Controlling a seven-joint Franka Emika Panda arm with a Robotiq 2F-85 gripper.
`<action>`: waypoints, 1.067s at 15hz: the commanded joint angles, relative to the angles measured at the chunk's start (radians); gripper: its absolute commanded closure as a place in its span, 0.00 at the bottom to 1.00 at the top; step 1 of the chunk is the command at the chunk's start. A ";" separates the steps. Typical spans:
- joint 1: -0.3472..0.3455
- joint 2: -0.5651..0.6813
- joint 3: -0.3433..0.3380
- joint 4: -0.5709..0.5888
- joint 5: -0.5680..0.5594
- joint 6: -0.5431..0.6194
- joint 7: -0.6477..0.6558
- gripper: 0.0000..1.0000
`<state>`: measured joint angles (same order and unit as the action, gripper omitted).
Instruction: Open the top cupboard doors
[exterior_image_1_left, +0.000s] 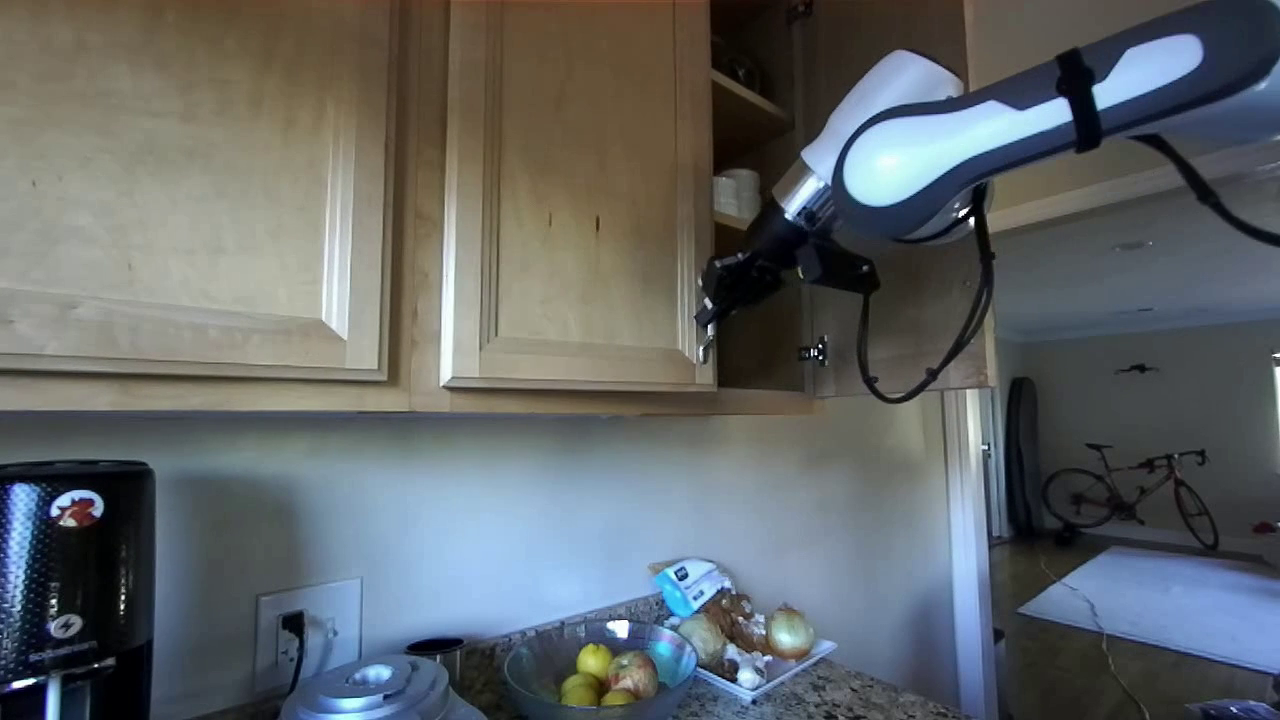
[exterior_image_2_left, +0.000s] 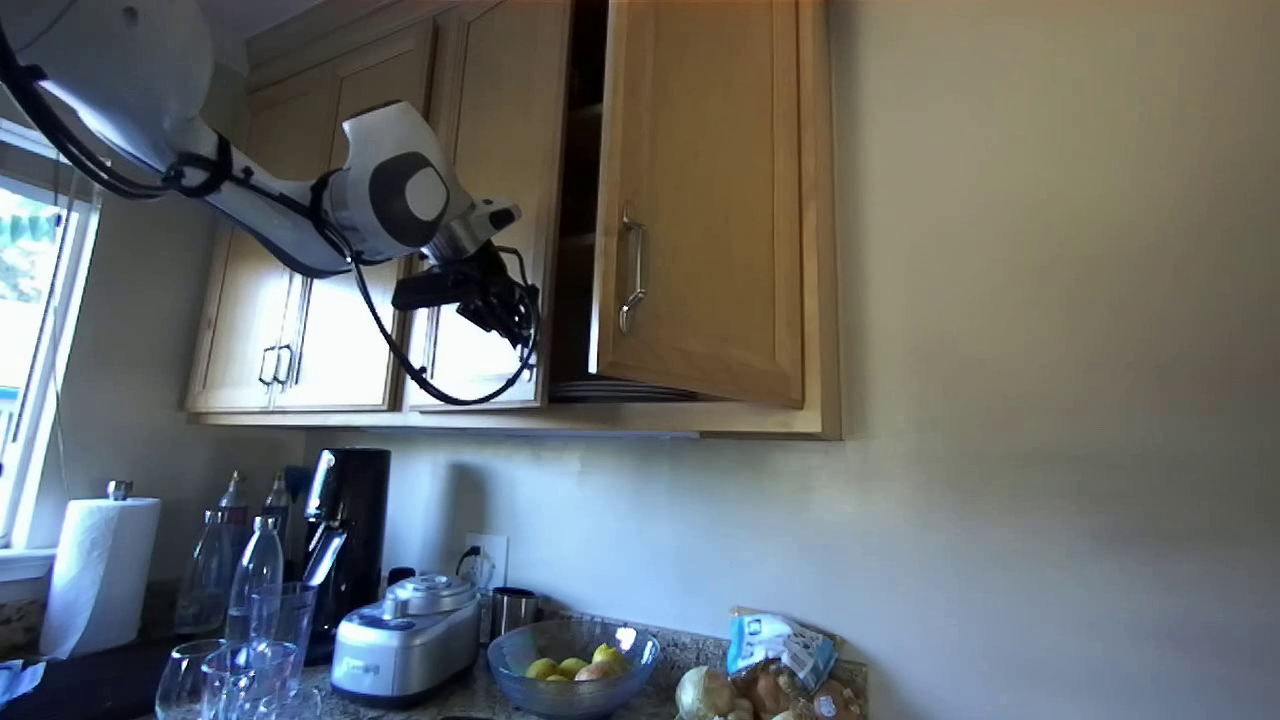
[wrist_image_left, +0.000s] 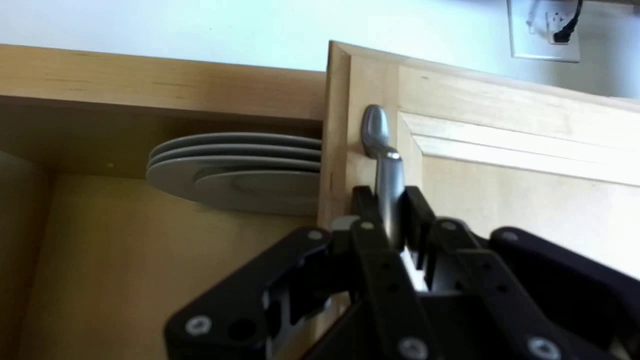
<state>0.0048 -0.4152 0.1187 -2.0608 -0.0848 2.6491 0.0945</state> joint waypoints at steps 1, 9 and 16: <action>0.119 -0.128 0.007 -0.124 0.065 -0.014 -0.082 0.96; 0.241 -0.339 0.016 -0.243 0.098 -0.137 -0.142 0.57; 0.425 -0.360 -0.052 -0.233 0.229 -0.273 -0.300 0.14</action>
<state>0.3325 -0.7943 0.1154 -2.2930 0.0648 2.4136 -0.1024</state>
